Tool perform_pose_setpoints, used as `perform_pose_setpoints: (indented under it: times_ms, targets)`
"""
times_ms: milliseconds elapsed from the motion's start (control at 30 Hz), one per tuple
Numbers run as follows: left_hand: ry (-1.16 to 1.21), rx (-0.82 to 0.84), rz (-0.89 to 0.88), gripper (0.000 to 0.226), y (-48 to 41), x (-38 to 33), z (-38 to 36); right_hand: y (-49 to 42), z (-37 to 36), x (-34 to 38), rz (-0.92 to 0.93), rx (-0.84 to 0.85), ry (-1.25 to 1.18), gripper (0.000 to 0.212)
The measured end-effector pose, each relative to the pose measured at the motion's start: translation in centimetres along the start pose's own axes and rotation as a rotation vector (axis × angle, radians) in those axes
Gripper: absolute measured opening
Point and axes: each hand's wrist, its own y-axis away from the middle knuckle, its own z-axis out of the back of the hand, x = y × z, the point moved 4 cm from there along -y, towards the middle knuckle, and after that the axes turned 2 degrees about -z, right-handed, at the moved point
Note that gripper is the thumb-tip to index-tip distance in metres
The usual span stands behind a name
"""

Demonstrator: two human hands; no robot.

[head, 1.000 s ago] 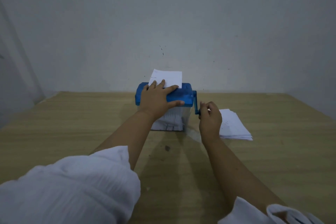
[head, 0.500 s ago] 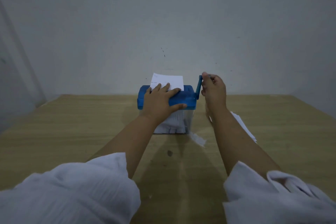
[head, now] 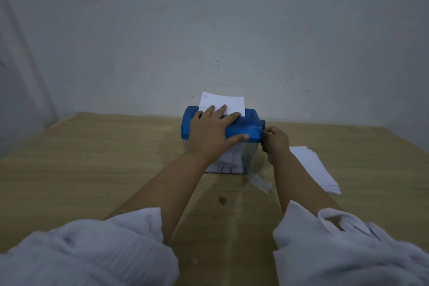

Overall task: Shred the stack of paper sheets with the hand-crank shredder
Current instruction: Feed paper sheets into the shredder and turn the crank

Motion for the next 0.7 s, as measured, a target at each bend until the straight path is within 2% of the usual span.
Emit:
perform_pose_setpoints:
  times_ms: [133, 267, 500, 567, 700]
  targets:
    - [0.048, 0.022, 0.046, 0.065, 0.1, -0.1, 0.1, 2.1, 0.5, -2.3, 0.029, -0.045, 0.042, 0.022]
    - [0.085, 0.047, 0.083, 0.065, 0.1, -0.4, 0.4, 3.6, 1.0, -2.7, 0.154, -0.105, 0.059, 0.028]
    - [0.084, 0.062, 0.093, 0.065, 0.4, -0.7, 0.6, 6.4, 1.6, -2.6, 0.236, -0.184, -0.158, 0.032]
    - [0.092, 0.061, 0.099, 0.064, 0.4, -0.8, 0.6, 7.4, 1.8, -1.5, 0.261, -0.218, -0.282, 0.031]
    - [0.076, 0.038, 0.08, 0.064, 0.2, -0.6, 0.5, 8.7, 1.8, 2.9, 0.315, -0.14, -0.513, 0.018]
